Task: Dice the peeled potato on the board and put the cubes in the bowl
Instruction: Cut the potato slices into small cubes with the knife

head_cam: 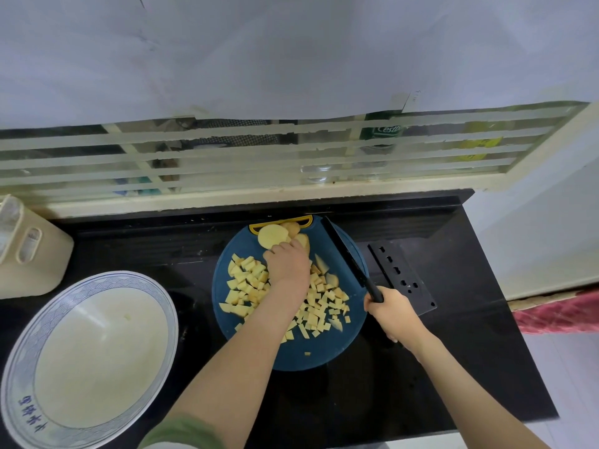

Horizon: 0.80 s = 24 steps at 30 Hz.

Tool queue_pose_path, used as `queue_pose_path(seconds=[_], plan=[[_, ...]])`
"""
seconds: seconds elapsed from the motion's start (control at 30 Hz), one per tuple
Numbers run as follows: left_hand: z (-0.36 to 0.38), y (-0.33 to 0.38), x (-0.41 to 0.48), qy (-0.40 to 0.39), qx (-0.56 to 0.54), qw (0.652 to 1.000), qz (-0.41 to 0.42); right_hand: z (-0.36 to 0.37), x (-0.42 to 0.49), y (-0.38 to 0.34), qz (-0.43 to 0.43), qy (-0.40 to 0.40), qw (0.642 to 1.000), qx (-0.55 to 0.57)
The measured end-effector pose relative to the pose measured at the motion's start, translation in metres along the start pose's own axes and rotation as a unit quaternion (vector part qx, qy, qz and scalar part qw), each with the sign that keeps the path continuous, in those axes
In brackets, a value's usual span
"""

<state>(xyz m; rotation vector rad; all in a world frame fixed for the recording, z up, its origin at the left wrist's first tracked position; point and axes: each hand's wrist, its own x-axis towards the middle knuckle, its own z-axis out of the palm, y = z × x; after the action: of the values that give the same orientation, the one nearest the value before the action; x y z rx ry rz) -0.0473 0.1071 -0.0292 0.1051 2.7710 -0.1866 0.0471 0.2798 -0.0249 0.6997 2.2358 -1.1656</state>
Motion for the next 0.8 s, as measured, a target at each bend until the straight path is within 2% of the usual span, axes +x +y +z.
queue_pose_path(seconds=[0.1,0.23,0.37,0.5,0.67,0.8], plan=[[0.001,-0.005,-0.005,0.035,0.01,0.999,0.03,0.003,0.002,0.001,0.002,0.005,1.0,0.003],[0.0,-0.014,-0.007,0.078,-0.024,0.997,0.016,0.004,0.004,0.003,0.012,0.017,0.999,0.026],[-0.004,-0.018,-0.008,0.095,-0.105,0.99,-0.022,0.002,0.006,0.006,0.018,0.02,0.999,0.042],[0.003,-0.021,-0.005,0.086,-0.117,0.989,-0.02,0.003,0.007,0.007,0.015,0.019,0.999,0.049],[0.002,-0.009,-0.002,0.134,-0.262,0.956,-0.018,0.002,0.009,0.007,0.002,0.027,0.998,0.048],[-0.005,0.017,0.007,0.087,-0.283,0.954,0.037,0.0,0.009,0.01,0.011,0.063,0.996,0.068]])
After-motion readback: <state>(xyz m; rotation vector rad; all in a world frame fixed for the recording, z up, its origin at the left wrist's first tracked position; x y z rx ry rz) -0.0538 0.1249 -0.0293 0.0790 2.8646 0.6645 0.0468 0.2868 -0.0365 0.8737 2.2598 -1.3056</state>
